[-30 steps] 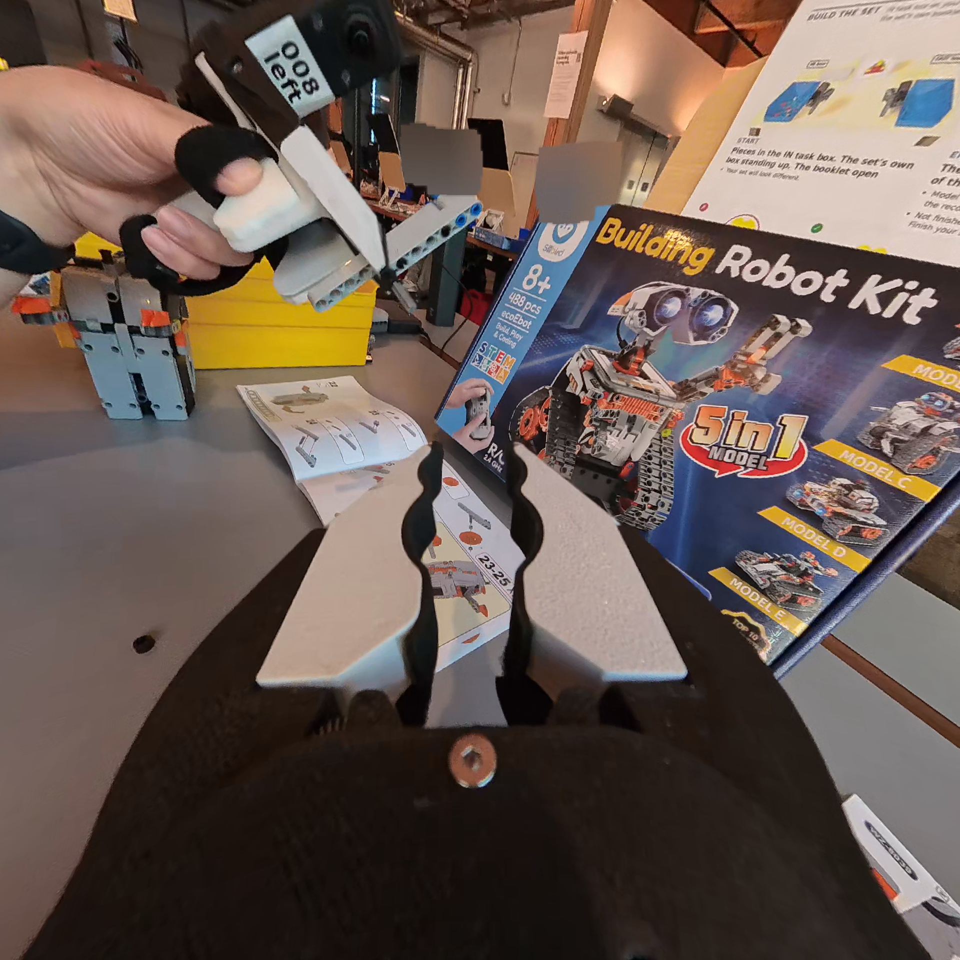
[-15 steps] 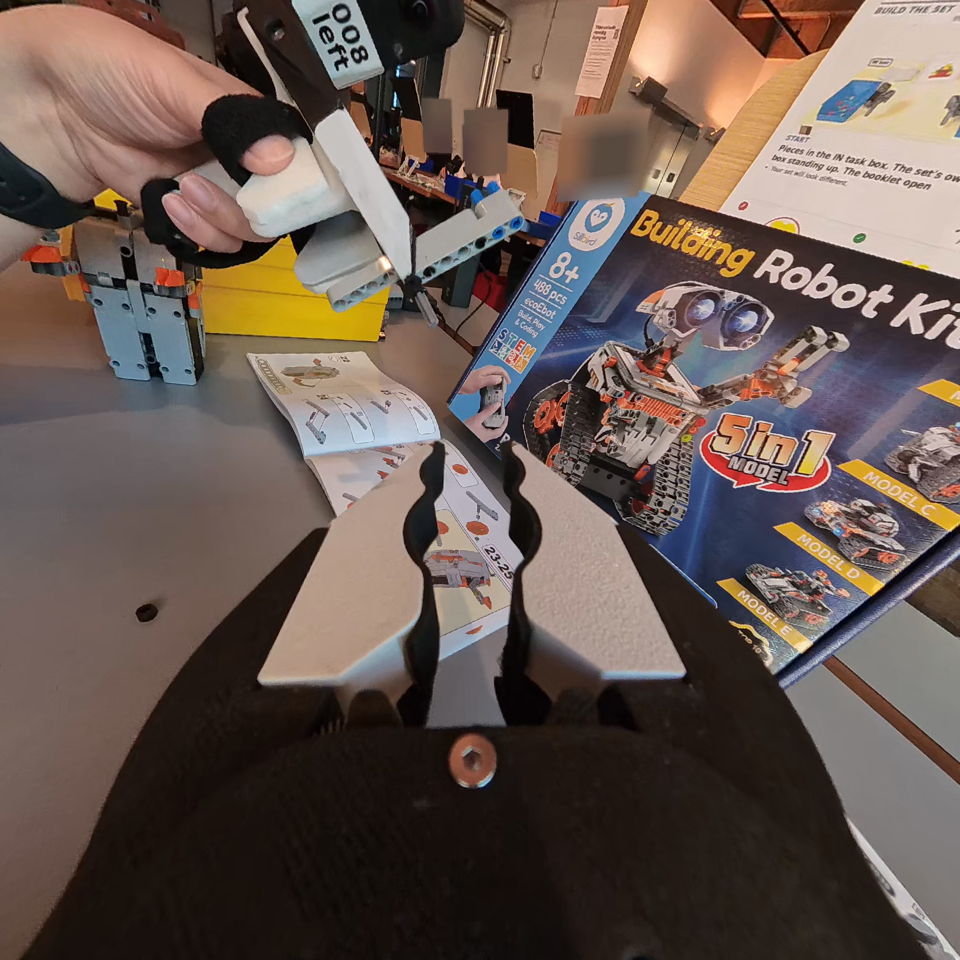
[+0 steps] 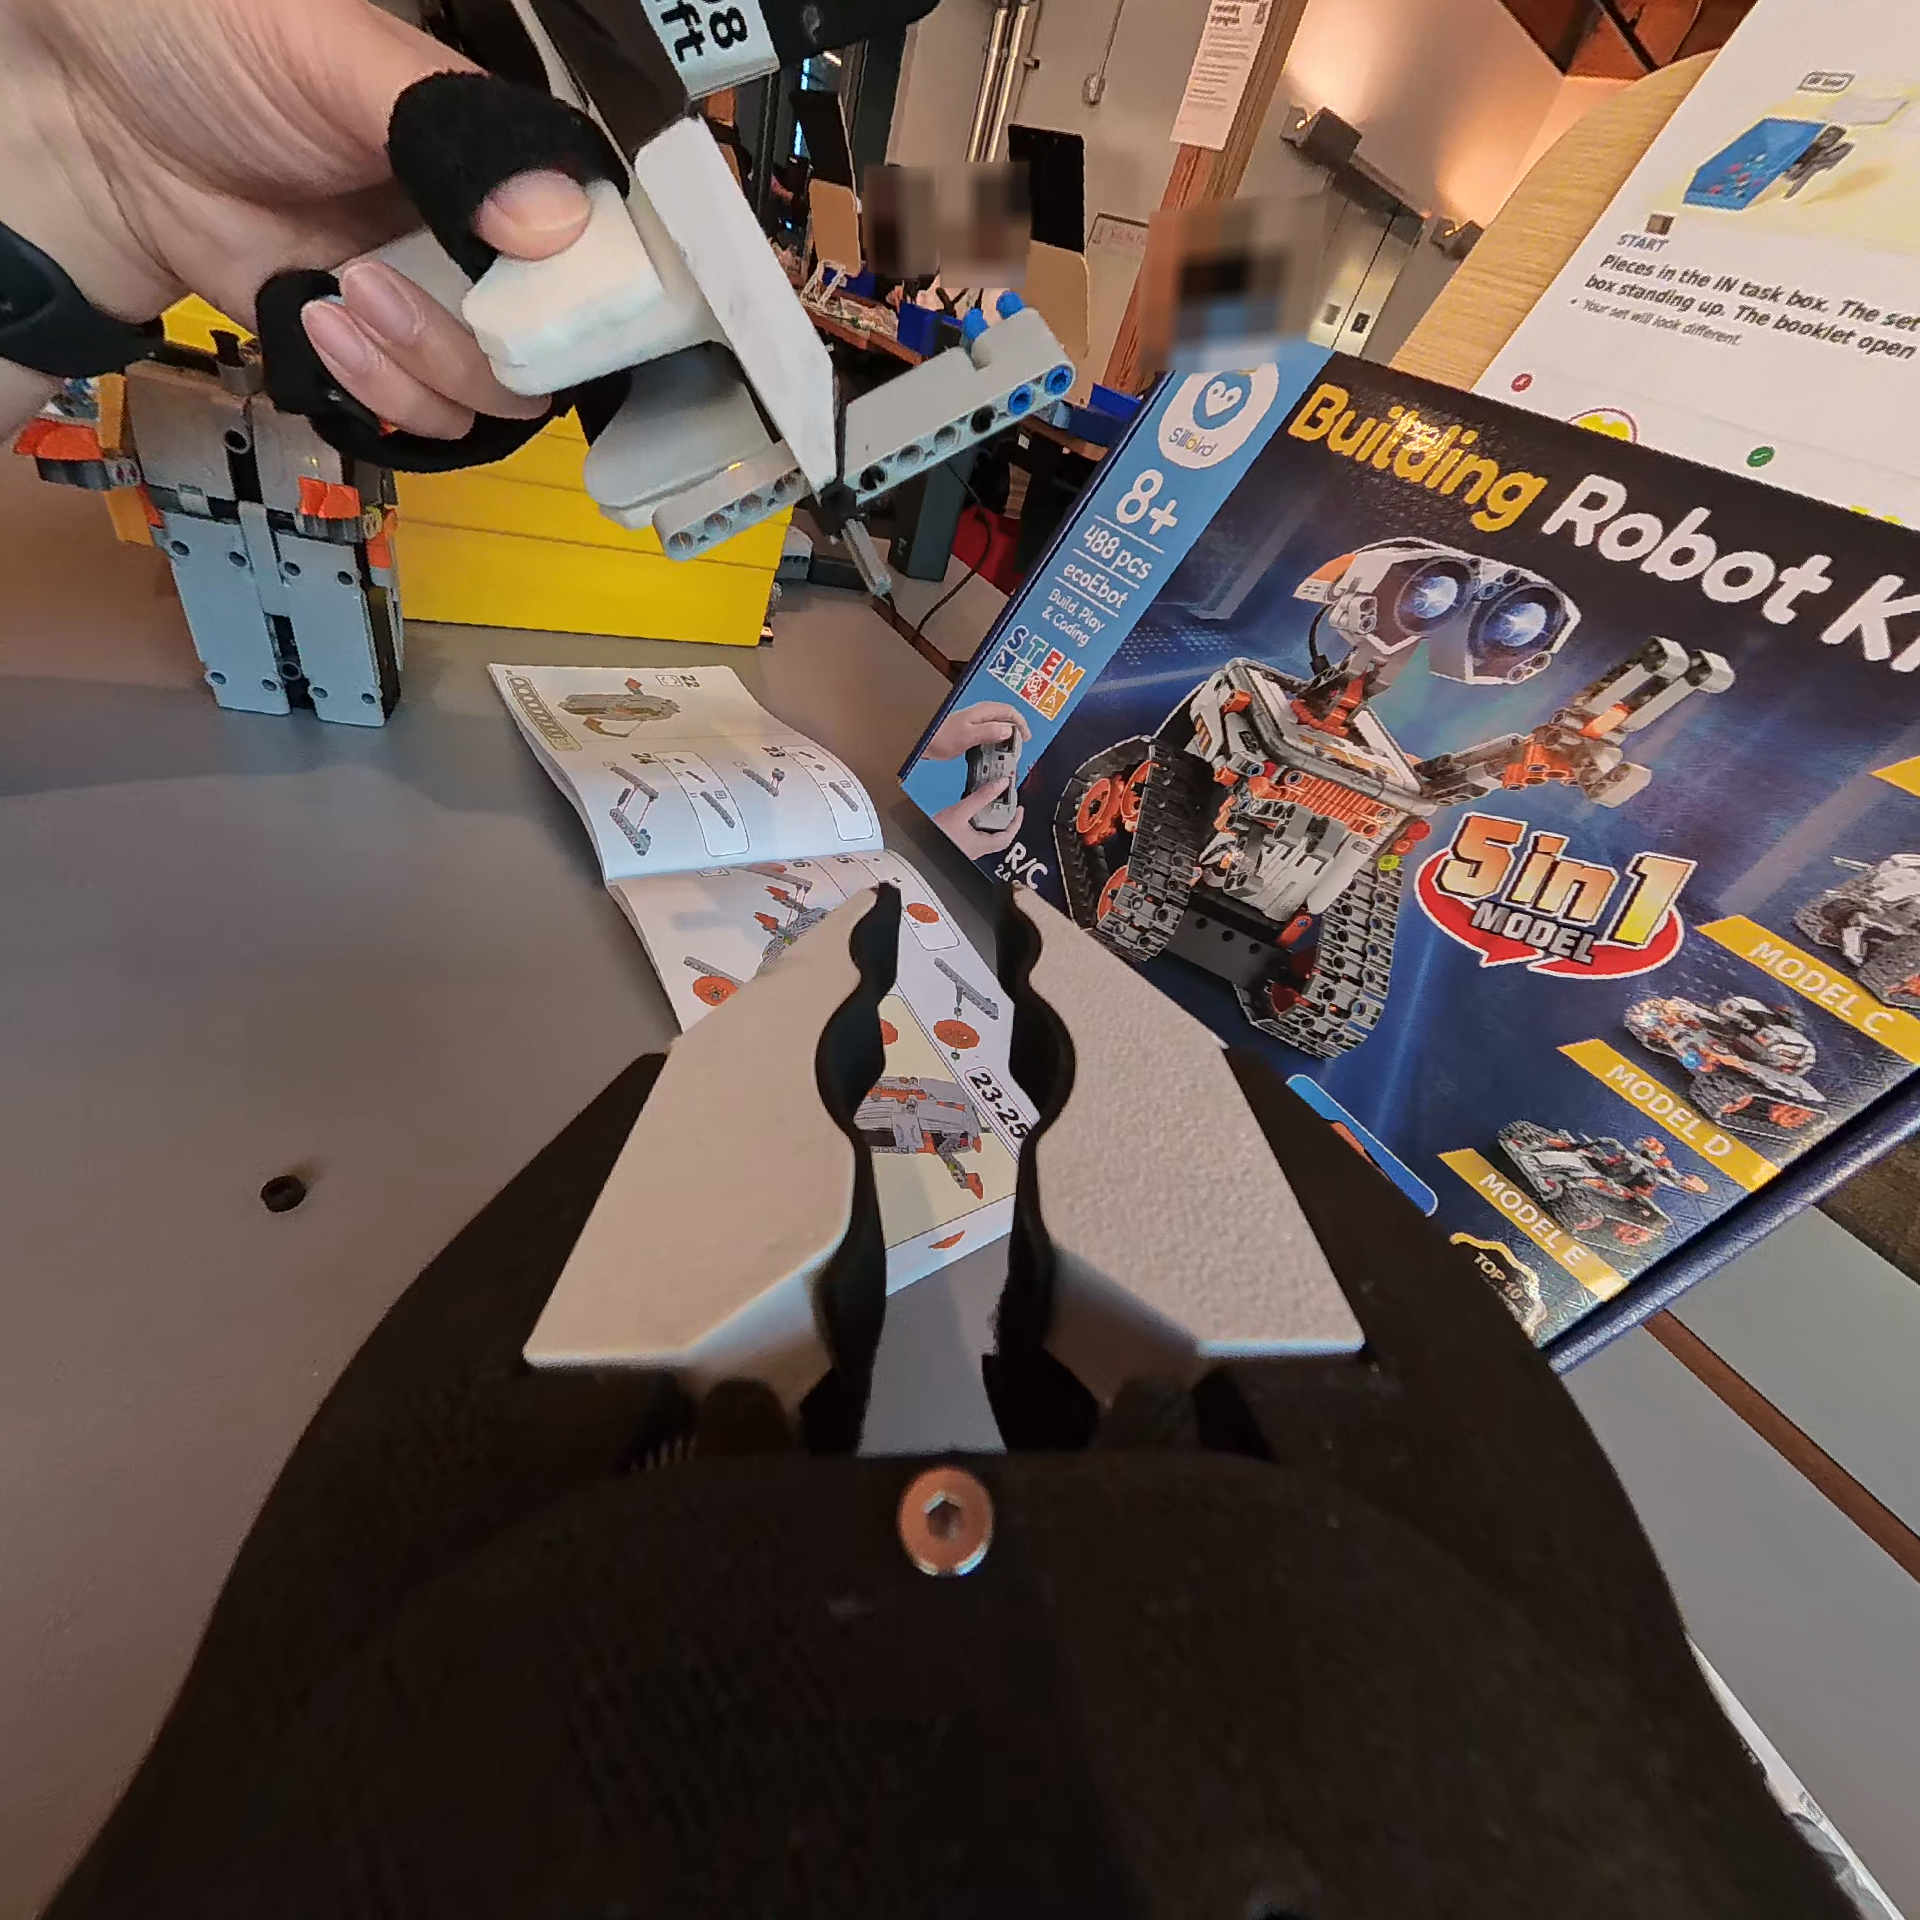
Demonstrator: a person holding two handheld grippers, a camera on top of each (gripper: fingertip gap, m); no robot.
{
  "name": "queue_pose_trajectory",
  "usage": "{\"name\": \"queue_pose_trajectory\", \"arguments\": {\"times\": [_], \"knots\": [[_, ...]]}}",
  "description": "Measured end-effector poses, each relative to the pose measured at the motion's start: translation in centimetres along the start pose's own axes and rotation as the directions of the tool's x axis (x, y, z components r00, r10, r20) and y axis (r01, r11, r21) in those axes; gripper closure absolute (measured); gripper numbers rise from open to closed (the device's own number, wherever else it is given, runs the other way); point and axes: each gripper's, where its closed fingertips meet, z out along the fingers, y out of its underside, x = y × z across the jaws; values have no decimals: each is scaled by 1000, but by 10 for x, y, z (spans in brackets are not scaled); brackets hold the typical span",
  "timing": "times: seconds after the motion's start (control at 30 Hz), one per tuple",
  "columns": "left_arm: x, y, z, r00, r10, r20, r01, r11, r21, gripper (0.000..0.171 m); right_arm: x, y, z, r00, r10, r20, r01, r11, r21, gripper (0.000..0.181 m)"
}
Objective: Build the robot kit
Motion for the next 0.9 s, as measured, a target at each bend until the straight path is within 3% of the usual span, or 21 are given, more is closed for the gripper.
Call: {"name": "queue_pose_trajectory", "arguments": {"times": [0.9], "knots": [[0, 2, 1, 1000, -23, -7, 23, 1000, -10, 166, -4, 7, 2, 1000, -20, 17, 21, 999, -41, 164]]}}
